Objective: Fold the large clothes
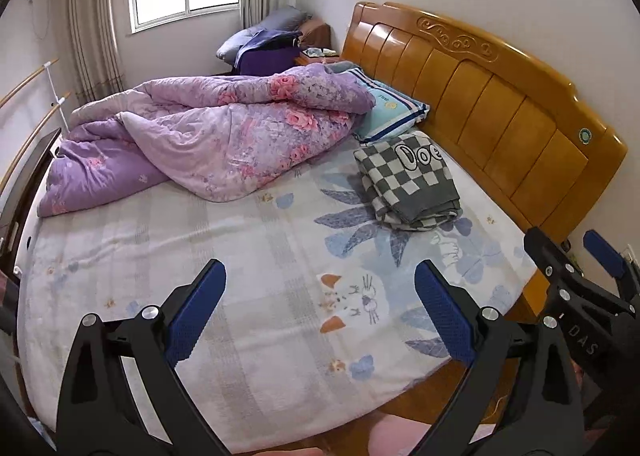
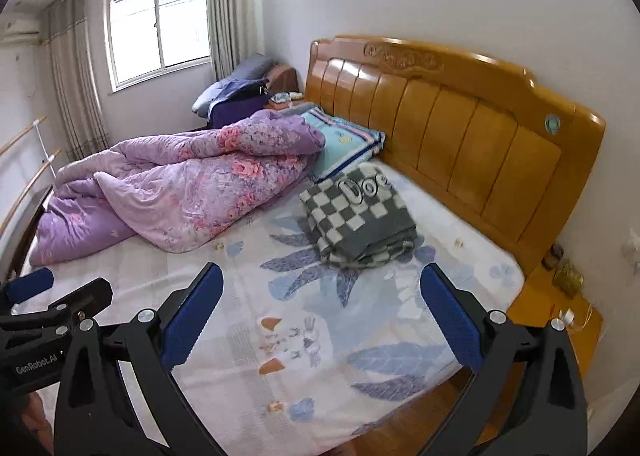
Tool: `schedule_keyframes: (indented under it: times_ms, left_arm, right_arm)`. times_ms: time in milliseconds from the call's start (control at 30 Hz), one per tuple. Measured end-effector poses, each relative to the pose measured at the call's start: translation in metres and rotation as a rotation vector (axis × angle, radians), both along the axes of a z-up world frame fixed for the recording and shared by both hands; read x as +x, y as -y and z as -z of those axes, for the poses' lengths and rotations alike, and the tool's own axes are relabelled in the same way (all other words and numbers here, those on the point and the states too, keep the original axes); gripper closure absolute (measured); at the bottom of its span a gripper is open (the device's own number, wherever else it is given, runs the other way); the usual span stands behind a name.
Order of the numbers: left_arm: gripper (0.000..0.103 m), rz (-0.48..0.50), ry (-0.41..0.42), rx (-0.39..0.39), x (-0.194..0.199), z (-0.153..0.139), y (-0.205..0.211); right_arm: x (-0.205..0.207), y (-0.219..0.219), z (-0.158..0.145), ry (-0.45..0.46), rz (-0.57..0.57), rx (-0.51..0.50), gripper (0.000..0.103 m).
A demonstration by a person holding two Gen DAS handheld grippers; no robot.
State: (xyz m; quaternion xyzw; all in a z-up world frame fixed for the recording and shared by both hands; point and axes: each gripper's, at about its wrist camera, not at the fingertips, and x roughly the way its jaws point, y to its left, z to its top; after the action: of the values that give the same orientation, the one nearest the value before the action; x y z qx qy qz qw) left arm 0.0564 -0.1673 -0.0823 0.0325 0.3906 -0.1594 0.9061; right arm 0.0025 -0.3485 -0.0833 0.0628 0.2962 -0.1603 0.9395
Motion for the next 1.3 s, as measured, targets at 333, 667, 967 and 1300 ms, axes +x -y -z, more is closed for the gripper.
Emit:
schedule_keyframes:
  times_ms: [333,667,967,1300]
  left_arm:
    - [0.007,-0.004,0.057,0.027,0.008,-0.006,0.021]
    - [0.007,-0.016,0.079,0.009,0.018,-0.011,0.021]
    - [0.007,-0.012,0.068,-0.003,0.025,-0.010,0.021]
    - [0.007,-0.008,0.058,-0.013,0.030,-0.008,0.019]
  right_arm:
    - [0.010,0.009,0.005,0.013,-0.013,-0.010,0.008]
    - [0.022,0.010,0.006,0.013,-0.029,-0.016,0.008]
    - [0.029,0.009,0.008,-0.001,-0.019,-0.026,0.007]
    - [0.035,0.008,0.011,-0.016,-0.021,-0.021,0.008]
